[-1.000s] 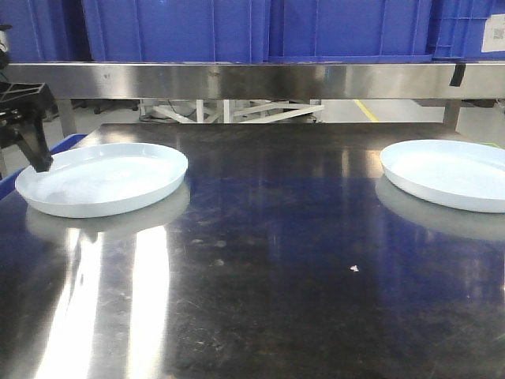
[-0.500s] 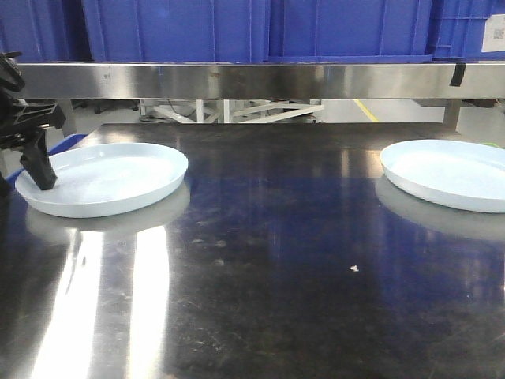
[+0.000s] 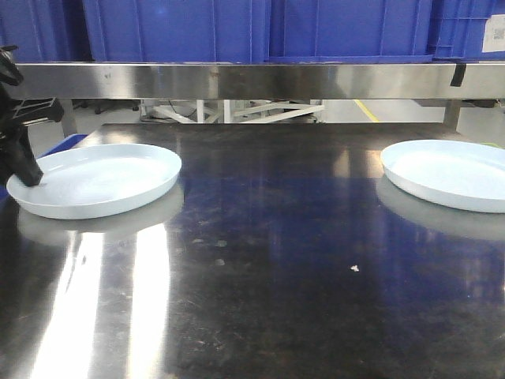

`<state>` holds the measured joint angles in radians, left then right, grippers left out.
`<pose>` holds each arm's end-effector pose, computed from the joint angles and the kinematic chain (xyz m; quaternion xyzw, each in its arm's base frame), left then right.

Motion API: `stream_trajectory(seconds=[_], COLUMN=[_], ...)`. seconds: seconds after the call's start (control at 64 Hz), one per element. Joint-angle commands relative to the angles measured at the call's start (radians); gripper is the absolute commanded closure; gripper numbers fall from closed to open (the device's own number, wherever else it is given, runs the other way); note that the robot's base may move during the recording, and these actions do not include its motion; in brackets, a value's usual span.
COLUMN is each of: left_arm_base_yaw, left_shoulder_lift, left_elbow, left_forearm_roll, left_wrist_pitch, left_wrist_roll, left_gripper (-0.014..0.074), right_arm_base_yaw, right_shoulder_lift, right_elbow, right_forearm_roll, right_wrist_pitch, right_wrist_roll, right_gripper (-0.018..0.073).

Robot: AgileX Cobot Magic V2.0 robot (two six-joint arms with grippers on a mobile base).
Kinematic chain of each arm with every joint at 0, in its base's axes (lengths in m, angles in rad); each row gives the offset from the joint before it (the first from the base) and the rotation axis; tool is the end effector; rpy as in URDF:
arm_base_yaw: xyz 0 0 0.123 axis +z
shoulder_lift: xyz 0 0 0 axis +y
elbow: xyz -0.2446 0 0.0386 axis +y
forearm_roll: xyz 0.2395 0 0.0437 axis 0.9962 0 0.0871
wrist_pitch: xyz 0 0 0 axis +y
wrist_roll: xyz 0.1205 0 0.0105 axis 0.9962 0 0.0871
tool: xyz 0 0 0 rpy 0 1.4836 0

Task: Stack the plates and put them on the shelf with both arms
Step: 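Lower the left gripper and pinch the rim of the nearer white plate, then lift the plate with the left gripper and set it at table center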

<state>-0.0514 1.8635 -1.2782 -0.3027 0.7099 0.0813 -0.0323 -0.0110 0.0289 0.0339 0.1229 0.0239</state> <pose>0.3742 -0.0428 0.1402 -0.0301 0.9765 -0.1146 0.1801 0.1160 -0.0032 0.1918 0.0312 0.7251 0.0102 0.6879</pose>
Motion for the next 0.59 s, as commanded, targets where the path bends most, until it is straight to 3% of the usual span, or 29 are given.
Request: stream_trajectory(seconds=[0.0, 0.141, 0.312, 0.578], left_arm_base_yaw=[-0.002, -0.004, -0.024, -0.199], left_shoulder_lift=[-0.054, -0.061, -0.074, -0.075], left_elbow=[-0.042, -0.124, -0.261, -0.392], left_forearm_roll=[-0.013, -0.037, -0.12, -0.127], left_wrist_pitch=[0.012, 0.08, 0.177, 0.259], left_wrist_roll=[-0.003, -0.003, -0.003, -0.003], left_gripper=[0.0506, 0.0506, 0.0506, 0.0506], right_arm_base_yaw=[0.0, 0.0, 0.0, 0.0], right_shoulder_lift=[-0.021, -0.021, -0.021, -0.021], right_elbow=[-0.016, -0.016, -0.016, -0.016], right_forearm_roll=[-0.011, -0.011, -0.011, -0.011], right_wrist_pitch=[-0.093, -0.093, -0.093, -0.093], right_wrist_roll=[-0.002, -0.002, -0.002, -0.002], right_gripper=[0.0503, 0.0503, 0.0503, 0.0503])
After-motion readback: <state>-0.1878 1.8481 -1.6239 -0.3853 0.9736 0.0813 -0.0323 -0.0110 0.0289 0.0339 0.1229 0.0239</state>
